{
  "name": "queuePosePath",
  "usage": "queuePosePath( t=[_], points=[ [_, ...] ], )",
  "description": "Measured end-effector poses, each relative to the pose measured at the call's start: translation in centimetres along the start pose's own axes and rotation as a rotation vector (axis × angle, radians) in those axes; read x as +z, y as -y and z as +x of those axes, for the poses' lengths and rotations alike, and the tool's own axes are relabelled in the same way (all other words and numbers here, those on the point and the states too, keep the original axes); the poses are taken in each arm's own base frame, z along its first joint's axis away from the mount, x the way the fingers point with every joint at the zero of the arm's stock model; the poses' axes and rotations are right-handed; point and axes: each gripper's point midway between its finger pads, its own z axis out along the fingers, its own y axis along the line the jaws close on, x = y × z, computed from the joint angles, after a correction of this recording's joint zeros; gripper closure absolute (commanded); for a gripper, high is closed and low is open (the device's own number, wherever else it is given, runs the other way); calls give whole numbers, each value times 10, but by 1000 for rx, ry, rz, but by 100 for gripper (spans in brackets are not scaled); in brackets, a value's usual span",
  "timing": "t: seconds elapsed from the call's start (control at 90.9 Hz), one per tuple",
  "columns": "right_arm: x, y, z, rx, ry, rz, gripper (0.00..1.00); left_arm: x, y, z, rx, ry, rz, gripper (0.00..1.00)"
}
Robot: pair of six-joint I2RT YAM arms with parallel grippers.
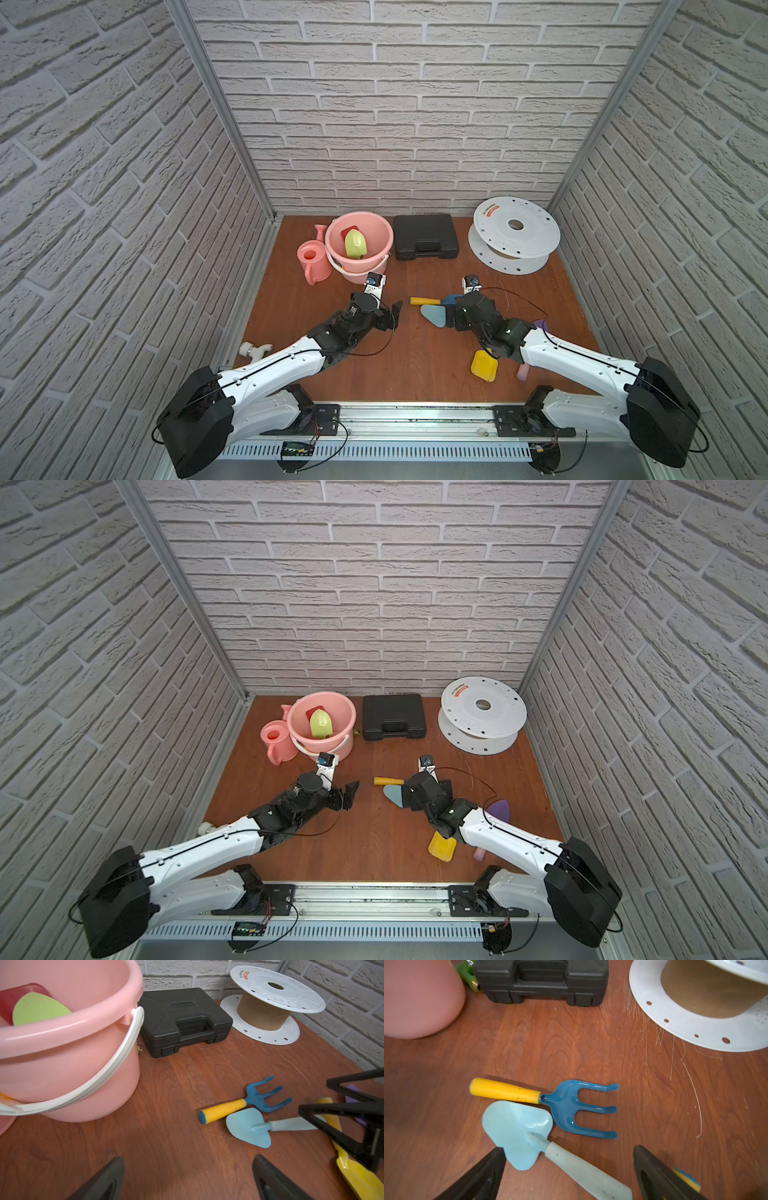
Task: Organize the gardening tools
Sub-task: Pick up the gardening tool from the center of the board.
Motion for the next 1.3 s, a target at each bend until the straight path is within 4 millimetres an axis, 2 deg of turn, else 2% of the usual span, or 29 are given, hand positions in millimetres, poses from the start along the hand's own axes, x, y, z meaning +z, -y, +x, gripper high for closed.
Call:
queuePosePath(
  t=[0.187, 0.275, 0.429, 0.528, 0.671, 0.869, 0.99, 1.045, 1.133, 1.199, 1.298],
  points=[
    [22, 7, 26, 30, -130, -9, 1, -16, 5, -24, -33, 76, 30, 2],
    [28, 6, 36, 31, -177, -19, 0, -17, 6, -25, -40, 77, 37, 2],
    [34, 3, 53, 24, -248, -39, 6, -17, 6, -22, -39, 64, 41, 2],
    [33, -3, 60, 22, -280, -70, 12, -17, 6, -22, -44, 63, 43, 2],
    [28, -14, 74, -10, -312, -110, 13, -19, 7, -24, -47, 72, 46, 2],
    [20, -29, 87, -57, -335, -145, 28, -23, 7, -28, -52, 89, 51, 2],
    [17, -36, 93, -82, -340, -159, 41, -24, 7, -30, -53, 95, 50, 2],
    [16, -39, 95, -89, -343, -164, 44, -24, 7, -30, -53, 95, 49, 2],
    [14, -43, 98, -104, -340, -165, 56, -24, 5, -29, -60, 93, 43, 2],
    [13, -44, 99, -111, -340, -165, 59, -24, 3, -30, -70, 97, 31, 2],
    [12, -44, 101, -120, -341, -164, 76, -25, 0, -27, -74, 105, 21, 2]
  ],
)
